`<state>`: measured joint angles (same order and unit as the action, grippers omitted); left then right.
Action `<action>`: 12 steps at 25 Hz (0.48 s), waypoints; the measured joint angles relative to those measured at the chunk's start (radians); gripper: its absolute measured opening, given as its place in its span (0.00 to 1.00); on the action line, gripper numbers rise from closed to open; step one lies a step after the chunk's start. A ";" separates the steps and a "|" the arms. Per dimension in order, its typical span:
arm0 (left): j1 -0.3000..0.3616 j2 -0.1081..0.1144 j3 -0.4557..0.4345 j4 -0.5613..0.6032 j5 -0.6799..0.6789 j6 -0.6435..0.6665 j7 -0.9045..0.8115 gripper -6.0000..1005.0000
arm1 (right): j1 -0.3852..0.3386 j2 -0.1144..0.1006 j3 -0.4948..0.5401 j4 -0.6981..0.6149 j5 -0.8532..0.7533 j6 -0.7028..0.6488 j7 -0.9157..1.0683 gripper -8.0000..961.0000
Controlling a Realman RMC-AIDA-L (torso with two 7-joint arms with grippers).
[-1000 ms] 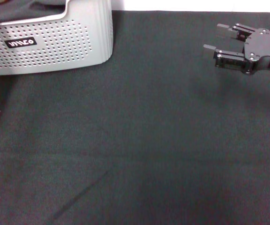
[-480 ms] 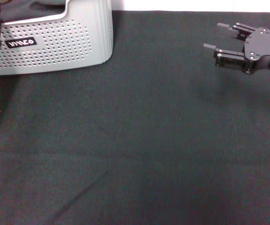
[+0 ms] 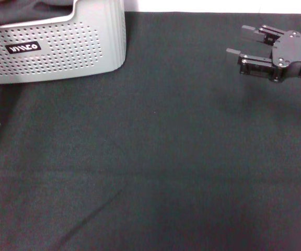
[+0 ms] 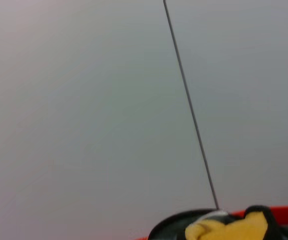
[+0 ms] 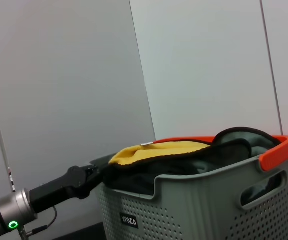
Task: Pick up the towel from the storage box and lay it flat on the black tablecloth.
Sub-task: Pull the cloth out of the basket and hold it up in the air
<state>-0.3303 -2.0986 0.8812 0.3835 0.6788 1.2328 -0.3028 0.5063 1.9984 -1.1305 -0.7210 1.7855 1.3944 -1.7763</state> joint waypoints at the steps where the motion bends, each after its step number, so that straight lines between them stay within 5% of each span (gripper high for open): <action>1: 0.002 0.000 0.000 0.000 -0.001 0.015 -0.002 0.05 | 0.000 0.000 0.000 0.000 -0.001 0.000 0.000 0.83; 10: 0.023 0.000 0.002 0.004 -0.034 0.202 -0.117 0.05 | 0.000 0.000 0.000 0.000 -0.001 0.002 0.000 0.83; 12: 0.033 0.006 0.000 0.013 -0.038 0.260 -0.252 0.05 | 0.000 0.000 0.000 0.000 0.000 0.003 0.000 0.83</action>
<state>-0.2972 -2.0930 0.8810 0.3969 0.6411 1.4927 -0.5543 0.5063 1.9988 -1.1305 -0.7209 1.7854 1.3972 -1.7763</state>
